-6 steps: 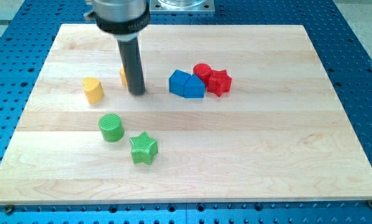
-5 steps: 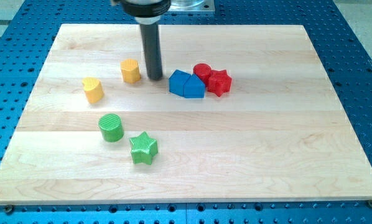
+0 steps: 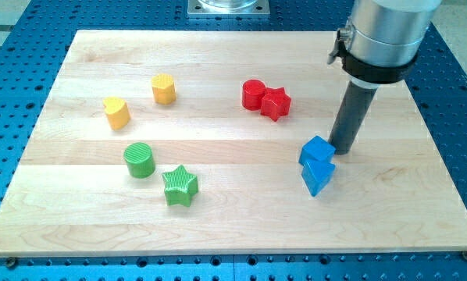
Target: Separate the blue blocks from each other
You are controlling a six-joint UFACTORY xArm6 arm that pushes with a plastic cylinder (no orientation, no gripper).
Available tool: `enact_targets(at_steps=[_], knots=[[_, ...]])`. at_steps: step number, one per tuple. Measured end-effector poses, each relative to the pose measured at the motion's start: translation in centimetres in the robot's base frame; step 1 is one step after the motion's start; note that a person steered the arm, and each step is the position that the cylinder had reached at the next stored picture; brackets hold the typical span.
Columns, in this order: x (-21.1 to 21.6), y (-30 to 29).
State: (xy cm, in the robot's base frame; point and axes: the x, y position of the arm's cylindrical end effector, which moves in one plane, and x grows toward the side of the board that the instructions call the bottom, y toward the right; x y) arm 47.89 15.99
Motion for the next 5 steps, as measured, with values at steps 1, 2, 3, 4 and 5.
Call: enact_targets(at_steps=[1,2,3,4,5], knots=[[3.1,-2.6],[3.2,-9.8],[1.9,-12.1],[-1.2,-5.0],[-0.4,-11.5]])
